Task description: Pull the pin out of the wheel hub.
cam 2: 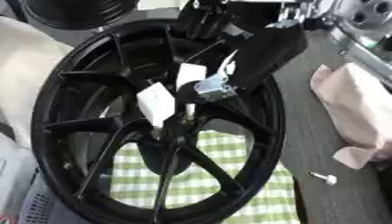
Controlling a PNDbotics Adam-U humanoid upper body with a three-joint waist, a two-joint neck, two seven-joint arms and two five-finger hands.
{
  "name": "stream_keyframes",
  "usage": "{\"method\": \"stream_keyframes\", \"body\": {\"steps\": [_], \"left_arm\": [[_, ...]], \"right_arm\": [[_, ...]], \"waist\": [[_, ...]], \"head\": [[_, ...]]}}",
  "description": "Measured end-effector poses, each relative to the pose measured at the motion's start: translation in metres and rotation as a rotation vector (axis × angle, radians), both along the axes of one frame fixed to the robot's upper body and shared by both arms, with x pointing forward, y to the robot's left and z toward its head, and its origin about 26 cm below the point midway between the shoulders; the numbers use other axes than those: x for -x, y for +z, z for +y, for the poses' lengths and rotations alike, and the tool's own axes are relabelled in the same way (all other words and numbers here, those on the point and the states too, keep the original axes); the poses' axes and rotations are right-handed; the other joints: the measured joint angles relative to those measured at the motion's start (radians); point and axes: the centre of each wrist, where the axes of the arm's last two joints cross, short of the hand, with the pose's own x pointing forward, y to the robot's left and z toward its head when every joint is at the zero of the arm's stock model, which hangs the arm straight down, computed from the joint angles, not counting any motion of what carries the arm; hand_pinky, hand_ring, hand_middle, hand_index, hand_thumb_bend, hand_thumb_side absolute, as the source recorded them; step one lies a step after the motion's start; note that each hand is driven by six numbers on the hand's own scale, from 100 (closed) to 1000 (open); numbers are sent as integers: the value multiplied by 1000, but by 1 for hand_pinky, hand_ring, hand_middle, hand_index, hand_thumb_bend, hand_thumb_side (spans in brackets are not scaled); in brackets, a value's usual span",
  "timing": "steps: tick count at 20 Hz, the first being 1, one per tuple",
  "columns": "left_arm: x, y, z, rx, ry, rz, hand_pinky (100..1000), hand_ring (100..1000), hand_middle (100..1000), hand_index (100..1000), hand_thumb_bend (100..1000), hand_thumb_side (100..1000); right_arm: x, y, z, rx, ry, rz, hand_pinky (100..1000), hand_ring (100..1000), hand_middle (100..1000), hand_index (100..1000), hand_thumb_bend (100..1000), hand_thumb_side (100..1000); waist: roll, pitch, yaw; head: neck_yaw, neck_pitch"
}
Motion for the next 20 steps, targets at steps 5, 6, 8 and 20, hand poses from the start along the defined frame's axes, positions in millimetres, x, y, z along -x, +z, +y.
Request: {"method": "stream_keyframes", "body": {"steps": [5,6,8,20], "left_arm": [[0,0,0,-1,-3,-1,681,657,599,706,874,489],[0,0,0,-1,-3,-1,681,657,599,706,874,489],[0,1,0,-1,-4,-1,681,657,599,706,874,489],[-1,2,-1,-3,-11,-7,682,657,600,706,870,487]], "right_arm": [[0,-3,5,13,-11,2,870,819,763,848,576,463],[0,-3,6,15,-12,0,870,820,762,846,573,466],[0,-4,6,20,-15,-4,870,819,760,842,568,469],[-1,-6,5,44,-46,-120,865,821,759,833,520,461]], "waist": [[0,15,2],[0,18,2],[0,25,2],[-6,58,13]], "head": [[-3,-5],[-3,-5],[-3,-10],[2,-37]]}}
